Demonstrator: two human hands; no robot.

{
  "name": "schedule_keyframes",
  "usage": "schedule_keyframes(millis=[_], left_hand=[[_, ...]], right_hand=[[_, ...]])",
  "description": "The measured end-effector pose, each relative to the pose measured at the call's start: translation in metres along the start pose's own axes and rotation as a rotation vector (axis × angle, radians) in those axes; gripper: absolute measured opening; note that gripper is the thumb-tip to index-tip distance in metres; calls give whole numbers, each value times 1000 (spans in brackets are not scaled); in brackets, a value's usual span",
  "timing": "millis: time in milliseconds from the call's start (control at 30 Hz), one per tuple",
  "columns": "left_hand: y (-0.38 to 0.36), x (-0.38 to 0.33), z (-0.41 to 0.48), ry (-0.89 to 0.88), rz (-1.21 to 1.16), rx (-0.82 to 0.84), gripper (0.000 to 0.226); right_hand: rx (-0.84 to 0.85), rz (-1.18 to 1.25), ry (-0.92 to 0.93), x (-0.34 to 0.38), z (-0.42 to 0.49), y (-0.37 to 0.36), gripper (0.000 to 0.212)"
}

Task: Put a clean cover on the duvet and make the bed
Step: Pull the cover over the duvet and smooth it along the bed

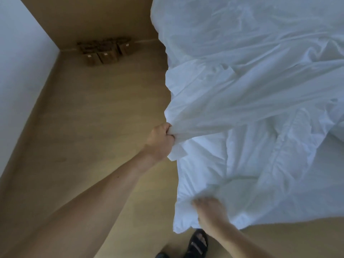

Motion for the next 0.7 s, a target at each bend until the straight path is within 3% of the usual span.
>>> schedule_keyframes(millis=[67, 133, 233, 333, 400, 533, 700], left_hand=[[0, -9, -7, 17, -28, 116, 7], [-5, -22, -15, -37, 113, 176, 25], [-4, -54, -24, -46, 163, 65, 35], [18, -97, -28, 13, 10, -21, 38], [39, -133, -23, -41, -55, -78, 33], [62, -210, -11, -191, -32, -116, 36], [66, -252, 6, -124, 127, -67, 15]], right_hand=[[-226, 315, -197, -24, -11, 49, 36], [-542, 578, -361, -56, -32, 116, 32], [-861, 585, -382, -81, -64, 206, 40], [-1016, 467, -392, -98, -91, 268, 37], [-1110, 407, -383, -106, -97, 295, 37], [-1147, 180, -158, -105, -76, 326, 33], [-1180, 61, 45, -149, -71, 407, 47]])
Point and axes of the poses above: each hand's wrist, its own z-axis towards the middle knuckle, its own y-axis out of the back of the hand, x = y × z, the point moved 5 cm from there along z, towards the middle knuckle, and after that the axes turned 1 degree about -y, right-handed, at the moved point
